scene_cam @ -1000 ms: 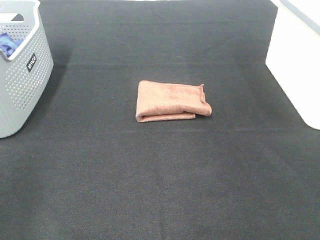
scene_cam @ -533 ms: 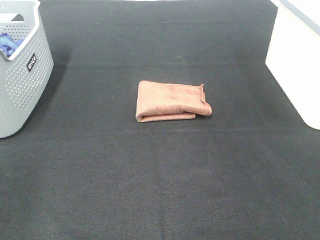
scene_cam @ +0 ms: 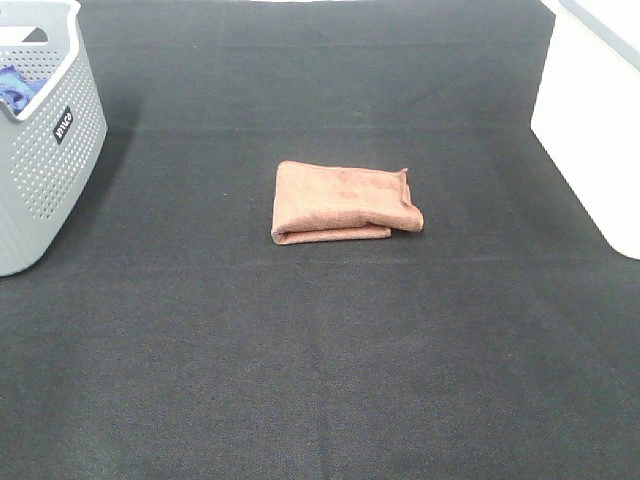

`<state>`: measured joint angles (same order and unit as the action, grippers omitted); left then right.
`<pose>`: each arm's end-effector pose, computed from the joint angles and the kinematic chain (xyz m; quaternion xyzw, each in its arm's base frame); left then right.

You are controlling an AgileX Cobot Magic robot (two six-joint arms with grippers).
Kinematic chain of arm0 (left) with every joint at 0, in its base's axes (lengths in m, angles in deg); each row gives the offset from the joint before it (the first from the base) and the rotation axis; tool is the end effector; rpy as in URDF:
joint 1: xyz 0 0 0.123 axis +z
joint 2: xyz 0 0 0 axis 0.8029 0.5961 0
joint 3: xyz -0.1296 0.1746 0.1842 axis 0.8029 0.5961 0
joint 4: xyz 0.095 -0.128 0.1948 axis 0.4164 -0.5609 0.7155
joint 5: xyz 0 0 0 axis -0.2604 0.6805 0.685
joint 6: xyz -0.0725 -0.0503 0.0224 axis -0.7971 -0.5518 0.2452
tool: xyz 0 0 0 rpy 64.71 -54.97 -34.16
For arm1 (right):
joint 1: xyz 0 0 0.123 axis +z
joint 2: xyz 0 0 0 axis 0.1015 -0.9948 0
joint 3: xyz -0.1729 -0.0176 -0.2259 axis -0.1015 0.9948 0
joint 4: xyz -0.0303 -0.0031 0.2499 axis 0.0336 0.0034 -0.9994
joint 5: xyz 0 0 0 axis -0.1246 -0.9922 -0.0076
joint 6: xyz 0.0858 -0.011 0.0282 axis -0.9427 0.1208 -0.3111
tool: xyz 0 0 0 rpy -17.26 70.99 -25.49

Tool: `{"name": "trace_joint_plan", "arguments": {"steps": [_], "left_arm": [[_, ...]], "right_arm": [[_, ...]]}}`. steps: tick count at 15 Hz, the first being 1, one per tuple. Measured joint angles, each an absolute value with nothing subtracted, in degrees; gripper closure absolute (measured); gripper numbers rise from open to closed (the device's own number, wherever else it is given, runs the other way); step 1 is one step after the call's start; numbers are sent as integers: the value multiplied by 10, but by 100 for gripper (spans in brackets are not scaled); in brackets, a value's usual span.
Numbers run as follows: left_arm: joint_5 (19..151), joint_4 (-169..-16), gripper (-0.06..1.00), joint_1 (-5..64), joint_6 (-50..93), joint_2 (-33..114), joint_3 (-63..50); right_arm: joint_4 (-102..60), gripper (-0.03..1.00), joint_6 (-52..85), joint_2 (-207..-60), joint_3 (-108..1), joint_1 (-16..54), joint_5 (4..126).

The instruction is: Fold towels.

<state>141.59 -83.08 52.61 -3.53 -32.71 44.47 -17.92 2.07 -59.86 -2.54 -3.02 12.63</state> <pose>-0.0055 -0.0060 0.2782 0.0744 0.8463 -0.0005 0.5275 -0.0079 0.0065 0.2800 -0.0848 0.8454 0.0174 0.5271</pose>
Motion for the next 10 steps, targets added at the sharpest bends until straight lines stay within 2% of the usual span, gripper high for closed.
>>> {"name": "trace_joint_plan", "arguments": {"steps": [10], "left_arm": [[1416, -831, 29, 526, -35, -327, 445]], "right_arm": [[-179, 20, 21, -599, -25, -30, 126]]}}
